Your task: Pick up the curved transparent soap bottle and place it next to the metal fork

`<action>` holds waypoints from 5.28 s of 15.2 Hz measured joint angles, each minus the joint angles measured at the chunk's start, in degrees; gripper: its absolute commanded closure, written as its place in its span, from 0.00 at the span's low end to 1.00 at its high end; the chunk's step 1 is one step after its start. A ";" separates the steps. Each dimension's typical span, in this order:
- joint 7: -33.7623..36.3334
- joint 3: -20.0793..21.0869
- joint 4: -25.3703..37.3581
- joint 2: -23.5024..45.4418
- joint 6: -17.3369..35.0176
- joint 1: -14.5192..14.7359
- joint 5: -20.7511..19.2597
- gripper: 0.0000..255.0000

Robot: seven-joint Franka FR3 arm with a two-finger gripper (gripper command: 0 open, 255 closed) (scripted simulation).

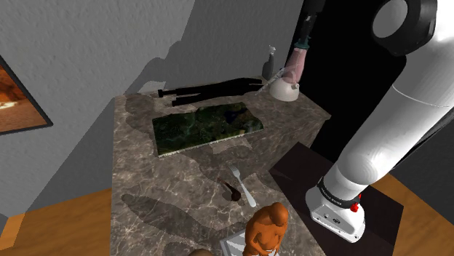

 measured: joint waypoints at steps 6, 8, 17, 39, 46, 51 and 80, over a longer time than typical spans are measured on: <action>-0.86 -0.36 7.18 2.22 -5.25 -0.53 1.15 1.00; -1.25 -0.54 9.29 2.72 -6.91 -0.79 1.42 1.00; -3.24 -1.50 23.53 8.39 -16.18 -3.12 4.63 1.00; 31.35 20.39 -10.47 -25.07 -15.34 11.96 -4.77 1.00; 41.99 28.27 -14.47 -29.04 -16.04 14.42 -1.51 1.00; 49.04 33.54 -14.81 -29.83 -16.69 16.09 1.23 1.00; 84.35 60.42 -4.90 -16.09 -11.75 23.53 8.24 1.00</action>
